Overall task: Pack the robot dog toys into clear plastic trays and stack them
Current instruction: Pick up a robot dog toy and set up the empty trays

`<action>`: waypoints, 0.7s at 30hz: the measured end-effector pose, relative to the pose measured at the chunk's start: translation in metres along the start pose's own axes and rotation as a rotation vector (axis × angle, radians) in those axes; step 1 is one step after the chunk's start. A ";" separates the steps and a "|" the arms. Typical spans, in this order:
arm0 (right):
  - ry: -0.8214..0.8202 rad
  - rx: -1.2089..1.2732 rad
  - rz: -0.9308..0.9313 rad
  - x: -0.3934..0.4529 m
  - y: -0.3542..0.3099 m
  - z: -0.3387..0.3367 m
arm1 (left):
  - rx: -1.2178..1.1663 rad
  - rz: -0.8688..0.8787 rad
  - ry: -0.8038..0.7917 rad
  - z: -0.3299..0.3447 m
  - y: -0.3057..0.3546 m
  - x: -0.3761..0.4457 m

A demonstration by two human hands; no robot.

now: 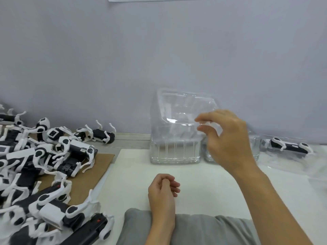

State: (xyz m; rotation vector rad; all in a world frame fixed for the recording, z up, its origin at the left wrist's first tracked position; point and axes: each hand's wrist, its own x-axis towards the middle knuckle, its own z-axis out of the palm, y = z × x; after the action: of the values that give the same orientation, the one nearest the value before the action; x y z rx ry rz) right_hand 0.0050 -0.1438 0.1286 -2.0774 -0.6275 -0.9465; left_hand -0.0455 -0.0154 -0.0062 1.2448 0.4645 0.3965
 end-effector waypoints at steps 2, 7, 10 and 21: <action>-0.019 -0.014 0.051 -0.027 0.002 -0.016 | -0.076 -0.031 0.038 -0.001 0.004 -0.002; -0.182 0.026 0.199 -0.064 0.016 -0.040 | -0.343 -0.079 0.065 -0.012 0.008 -0.008; -0.322 0.027 0.267 -0.080 0.024 -0.040 | -0.357 -0.116 -0.003 -0.016 0.008 -0.010; -0.491 -0.014 0.461 -0.104 0.050 -0.021 | 0.700 0.344 -0.057 -0.038 0.045 -0.011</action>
State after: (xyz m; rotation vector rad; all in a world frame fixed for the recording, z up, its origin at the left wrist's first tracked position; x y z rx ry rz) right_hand -0.0324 -0.2029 0.0345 -2.3395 -0.3493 -0.1789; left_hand -0.0767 0.0213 0.0290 2.0247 0.3461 0.5076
